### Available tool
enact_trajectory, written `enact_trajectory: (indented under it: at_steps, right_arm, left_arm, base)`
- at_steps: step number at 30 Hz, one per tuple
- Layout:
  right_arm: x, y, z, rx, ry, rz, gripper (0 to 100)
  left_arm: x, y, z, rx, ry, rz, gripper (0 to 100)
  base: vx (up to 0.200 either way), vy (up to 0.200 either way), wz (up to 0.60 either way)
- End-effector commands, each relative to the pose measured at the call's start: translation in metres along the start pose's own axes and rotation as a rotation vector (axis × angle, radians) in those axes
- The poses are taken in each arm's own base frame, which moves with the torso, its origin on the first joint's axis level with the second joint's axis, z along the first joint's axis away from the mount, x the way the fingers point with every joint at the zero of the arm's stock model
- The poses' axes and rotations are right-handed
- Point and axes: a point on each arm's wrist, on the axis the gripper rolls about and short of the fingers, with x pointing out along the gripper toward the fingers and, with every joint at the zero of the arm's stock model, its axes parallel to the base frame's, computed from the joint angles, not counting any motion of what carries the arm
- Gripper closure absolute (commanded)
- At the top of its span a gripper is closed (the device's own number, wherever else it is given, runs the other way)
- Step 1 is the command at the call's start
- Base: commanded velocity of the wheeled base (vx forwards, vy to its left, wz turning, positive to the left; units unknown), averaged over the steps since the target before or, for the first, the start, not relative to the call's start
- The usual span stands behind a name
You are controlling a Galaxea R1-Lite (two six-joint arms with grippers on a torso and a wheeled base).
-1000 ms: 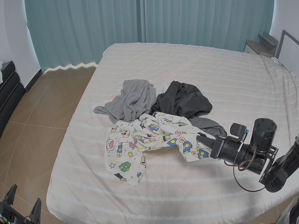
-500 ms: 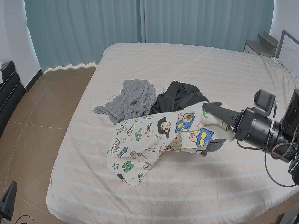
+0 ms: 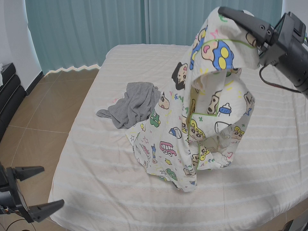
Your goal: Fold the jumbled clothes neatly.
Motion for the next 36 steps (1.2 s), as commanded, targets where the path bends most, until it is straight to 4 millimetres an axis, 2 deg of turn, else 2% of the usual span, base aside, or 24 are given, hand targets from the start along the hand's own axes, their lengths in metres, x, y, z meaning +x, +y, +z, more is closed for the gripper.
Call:
enact_trajectory:
  at_steps: [1, 2, 8, 10, 11, 16, 22, 23, 27, 29, 33, 36]
  right_arm:
    - [0.021, 0.002, -0.003, -0.011, 0.027, 0.024, 100]
    - [0.021, 0.002, -0.003, -0.011, 0.027, 0.024, 100]
    - [0.028, 0.009, -0.007, 0.002, 0.023, 0.026, 100]
    - [0.029, 0.010, -0.008, 0.003, 0.022, 0.025, 100]
    - [0.032, 0.012, -0.011, 0.007, 0.016, 0.008, 100]
    - [0.037, 0.013, -0.012, 0.010, -0.001, -0.010, 100]
    - [0.050, 0.007, -0.017, 0.013, -0.006, -0.035, 100]
    - [0.055, 0.005, -0.020, 0.014, -0.004, -0.043, 100]
    - [0.058, 0.004, -0.022, 0.015, -0.007, -0.047, 100]
    - [0.061, 0.004, -0.023, 0.020, -0.008, -0.045, 100]
    - [0.064, 0.002, -0.027, 0.022, -0.004, -0.056, 100]
    - [0.064, 0.002, -0.027, 0.023, -0.002, -0.056, 100]
  left_arm:
    - [0.036, 0.003, -0.013, -0.036, 0.199, -0.186, 0]
    - [0.036, 0.003, -0.013, -0.036, 0.199, -0.186, 0]
    - [0.072, 0.003, -0.010, -0.009, 0.251, -0.293, 0]
    - [0.073, 0.003, -0.010, -0.009, 0.252, -0.295, 0]
    - [0.086, 0.000, -0.009, 0.001, 0.256, -0.331, 0]
    - [0.109, -0.002, -0.014, 0.001, 0.309, -0.373, 0]
    - [0.159, -0.002, -0.022, 0.056, 0.305, -0.287, 0]
    - [0.168, -0.005, -0.025, 0.072, 0.285, -0.279, 0]
    - [0.184, -0.019, -0.026, 0.082, 0.269, -0.228, 0]
    - [0.195, -0.036, -0.025, 0.019, 0.281, -0.200, 0]
    - [0.198, -0.052, -0.028, -0.021, 0.293, -0.222, 0]
    - [0.202, -0.057, -0.027, -0.018, 0.265, -0.218, 0]
  base:
    - [0.000, 0.000, 0.00]
    - [0.000, 0.000, 0.00]
    - [0.000, 0.000, 0.00]
    - [0.000, 0.000, 0.00]
    - [0.000, 0.000, 0.00]
    - [0.000, 0.000, 0.00]
    - [0.000, 0.000, 0.00]
    - [0.000, 0.000, 0.00]
    - [0.000, 0.000, 0.00]
    - [0.000, 0.000, 0.00]
    - [0.000, 0.000, 0.00]
    - [0.000, 0.000, 0.00]
